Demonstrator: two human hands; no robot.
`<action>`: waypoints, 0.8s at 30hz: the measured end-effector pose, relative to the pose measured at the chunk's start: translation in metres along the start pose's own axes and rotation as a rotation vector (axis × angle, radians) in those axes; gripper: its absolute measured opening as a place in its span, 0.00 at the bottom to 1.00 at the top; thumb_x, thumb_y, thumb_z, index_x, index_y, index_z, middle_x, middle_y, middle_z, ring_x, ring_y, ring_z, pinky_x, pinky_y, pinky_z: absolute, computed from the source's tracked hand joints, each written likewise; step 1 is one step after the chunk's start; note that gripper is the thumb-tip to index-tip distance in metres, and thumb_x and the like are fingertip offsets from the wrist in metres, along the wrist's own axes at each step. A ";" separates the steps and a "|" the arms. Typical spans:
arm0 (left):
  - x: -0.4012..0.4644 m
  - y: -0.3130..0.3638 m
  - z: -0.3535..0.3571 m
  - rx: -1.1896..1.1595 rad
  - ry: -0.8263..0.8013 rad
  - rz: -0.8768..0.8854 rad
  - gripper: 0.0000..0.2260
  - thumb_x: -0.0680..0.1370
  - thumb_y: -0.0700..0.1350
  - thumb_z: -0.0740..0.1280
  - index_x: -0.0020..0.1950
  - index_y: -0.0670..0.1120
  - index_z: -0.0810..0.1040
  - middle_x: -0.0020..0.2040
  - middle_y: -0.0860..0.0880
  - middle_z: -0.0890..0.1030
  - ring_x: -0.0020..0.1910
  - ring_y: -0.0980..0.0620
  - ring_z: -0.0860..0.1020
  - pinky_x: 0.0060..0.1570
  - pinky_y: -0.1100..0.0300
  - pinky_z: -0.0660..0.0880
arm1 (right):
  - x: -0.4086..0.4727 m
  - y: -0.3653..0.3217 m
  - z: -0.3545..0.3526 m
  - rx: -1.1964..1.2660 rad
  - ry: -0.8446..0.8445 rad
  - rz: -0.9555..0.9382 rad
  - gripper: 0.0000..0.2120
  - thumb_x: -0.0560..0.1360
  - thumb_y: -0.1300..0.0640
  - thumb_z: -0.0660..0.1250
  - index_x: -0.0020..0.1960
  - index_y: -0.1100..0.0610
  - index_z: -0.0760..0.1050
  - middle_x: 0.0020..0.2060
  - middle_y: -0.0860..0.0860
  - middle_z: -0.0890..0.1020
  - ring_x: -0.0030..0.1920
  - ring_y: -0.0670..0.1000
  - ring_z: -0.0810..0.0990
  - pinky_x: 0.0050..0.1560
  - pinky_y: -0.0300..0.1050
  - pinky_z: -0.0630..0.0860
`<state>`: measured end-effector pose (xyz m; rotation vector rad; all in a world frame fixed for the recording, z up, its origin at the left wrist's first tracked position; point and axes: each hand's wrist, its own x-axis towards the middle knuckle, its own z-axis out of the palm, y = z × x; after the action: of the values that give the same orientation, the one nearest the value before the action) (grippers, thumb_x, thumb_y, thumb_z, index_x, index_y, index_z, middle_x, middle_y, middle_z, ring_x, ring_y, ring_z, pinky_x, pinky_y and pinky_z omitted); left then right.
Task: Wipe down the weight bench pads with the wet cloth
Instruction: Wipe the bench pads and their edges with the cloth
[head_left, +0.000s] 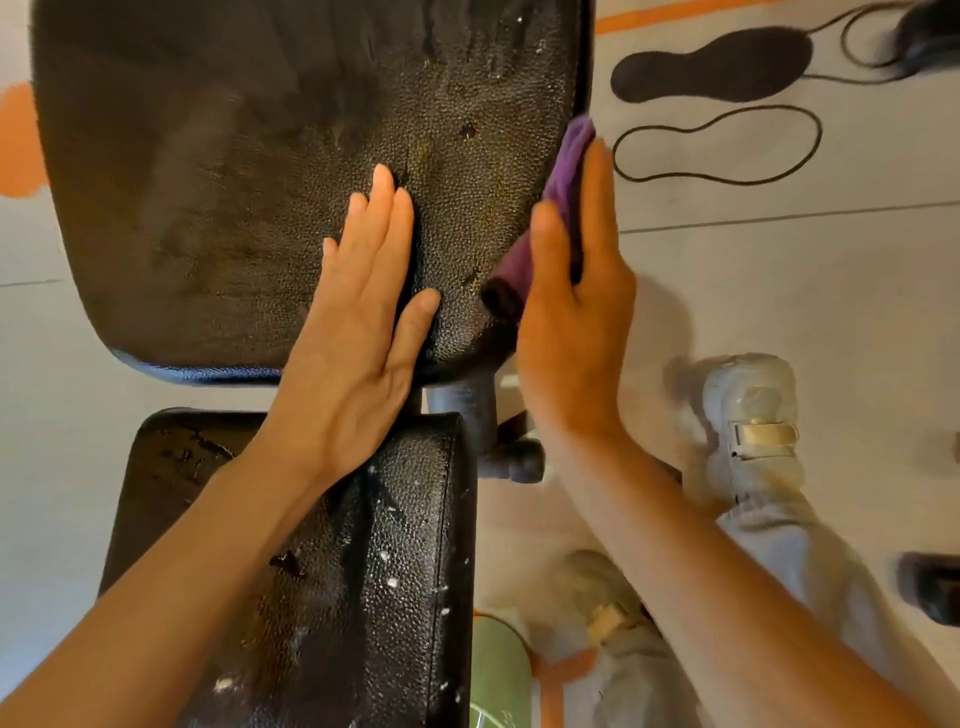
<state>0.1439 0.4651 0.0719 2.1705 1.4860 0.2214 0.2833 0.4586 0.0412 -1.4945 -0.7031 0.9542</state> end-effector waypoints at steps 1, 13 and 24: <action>0.000 0.000 0.000 0.000 0.008 -0.003 0.28 0.83 0.48 0.52 0.81 0.45 0.46 0.81 0.50 0.42 0.79 0.55 0.39 0.74 0.66 0.34 | 0.024 -0.004 0.003 -0.017 0.034 -0.027 0.24 0.81 0.59 0.57 0.75 0.60 0.57 0.73 0.55 0.66 0.72 0.49 0.65 0.69 0.36 0.66; -0.001 0.000 0.004 0.043 0.061 -0.001 0.27 0.83 0.49 0.51 0.81 0.45 0.48 0.81 0.51 0.45 0.80 0.53 0.41 0.75 0.65 0.35 | 0.013 -0.014 -0.006 -0.097 -0.046 0.029 0.25 0.81 0.57 0.59 0.76 0.54 0.58 0.72 0.50 0.68 0.70 0.44 0.67 0.69 0.37 0.67; 0.000 0.024 -0.016 -0.095 0.114 -0.187 0.26 0.82 0.53 0.51 0.80 0.48 0.53 0.81 0.55 0.50 0.79 0.59 0.46 0.78 0.62 0.42 | 0.029 -0.064 -0.050 -0.306 -0.154 0.069 0.22 0.80 0.52 0.60 0.71 0.39 0.62 0.69 0.43 0.72 0.67 0.48 0.72 0.66 0.52 0.73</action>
<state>0.1575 0.4638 0.0977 1.9596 1.6949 0.3483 0.3462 0.4680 0.0991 -1.7337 -0.9469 1.0574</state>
